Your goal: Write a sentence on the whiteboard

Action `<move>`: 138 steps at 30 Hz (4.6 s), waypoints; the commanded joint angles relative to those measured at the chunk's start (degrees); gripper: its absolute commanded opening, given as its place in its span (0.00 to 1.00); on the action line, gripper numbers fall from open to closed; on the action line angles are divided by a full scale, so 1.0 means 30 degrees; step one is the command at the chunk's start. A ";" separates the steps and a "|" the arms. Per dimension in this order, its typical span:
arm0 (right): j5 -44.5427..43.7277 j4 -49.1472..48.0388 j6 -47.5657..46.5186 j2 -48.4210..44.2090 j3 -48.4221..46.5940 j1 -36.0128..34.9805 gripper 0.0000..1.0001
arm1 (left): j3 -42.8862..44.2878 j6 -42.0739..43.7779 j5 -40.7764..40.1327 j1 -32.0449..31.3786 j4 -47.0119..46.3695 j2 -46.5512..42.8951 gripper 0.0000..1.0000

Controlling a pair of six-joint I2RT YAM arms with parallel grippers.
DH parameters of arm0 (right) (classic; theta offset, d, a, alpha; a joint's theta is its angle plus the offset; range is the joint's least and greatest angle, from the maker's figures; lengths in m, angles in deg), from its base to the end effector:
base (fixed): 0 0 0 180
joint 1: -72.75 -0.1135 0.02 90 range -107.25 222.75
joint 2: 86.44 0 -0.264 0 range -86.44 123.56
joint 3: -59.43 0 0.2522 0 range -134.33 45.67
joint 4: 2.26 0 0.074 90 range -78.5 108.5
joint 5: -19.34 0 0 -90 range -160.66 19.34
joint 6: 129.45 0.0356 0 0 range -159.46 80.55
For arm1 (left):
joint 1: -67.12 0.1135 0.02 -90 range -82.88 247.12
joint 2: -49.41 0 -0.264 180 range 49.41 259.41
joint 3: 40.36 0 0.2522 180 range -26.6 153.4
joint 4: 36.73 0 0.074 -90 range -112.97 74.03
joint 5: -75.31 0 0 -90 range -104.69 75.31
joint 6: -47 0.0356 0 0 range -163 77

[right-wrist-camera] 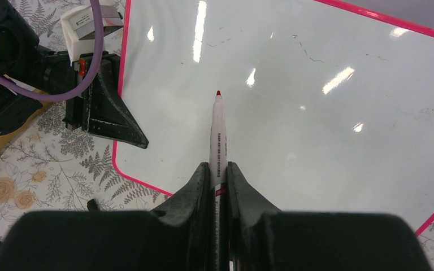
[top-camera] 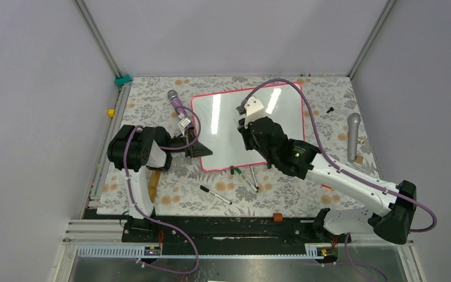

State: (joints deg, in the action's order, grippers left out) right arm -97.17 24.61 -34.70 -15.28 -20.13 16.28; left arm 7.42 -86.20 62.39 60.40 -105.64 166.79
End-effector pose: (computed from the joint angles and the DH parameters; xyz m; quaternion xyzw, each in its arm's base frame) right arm 0.1705 0.2285 0.3667 -0.2239 0.7692 0.1296 0.5844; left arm 0.3051 -0.0709 0.1106 0.2418 0.6655 -0.6338 0.3114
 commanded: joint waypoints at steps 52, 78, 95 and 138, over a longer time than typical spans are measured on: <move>0.0072 0.1339 0.1243 0.3512 -0.4957 -0.0015 0.00 | -0.0031 0.0001 -0.0022 0.0001 -0.0507 -0.0102 0.00; 0.0641 0.0956 -0.1154 0.5036 -0.7224 0.0981 0.00 | -0.0118 0.0248 -0.0003 -0.0015 -0.0501 -0.0220 0.00; 0.2167 0.2052 -0.2901 0.6434 -0.8388 0.1665 0.00 | -0.0091 0.0250 -0.0036 0.0014 -0.0501 -0.0191 0.00; 0.3628 0.2335 -0.1848 1.0740 -1.2488 0.1662 0.00 | -0.0147 0.0309 -0.0110 0.0014 -0.0486 -0.0183 0.00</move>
State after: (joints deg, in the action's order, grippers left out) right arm -86.43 31.62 -40.65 15.71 -54.34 21.07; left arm 7.42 -86.50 62.41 60.40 -105.64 166.79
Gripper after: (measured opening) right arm 0.165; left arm 0.058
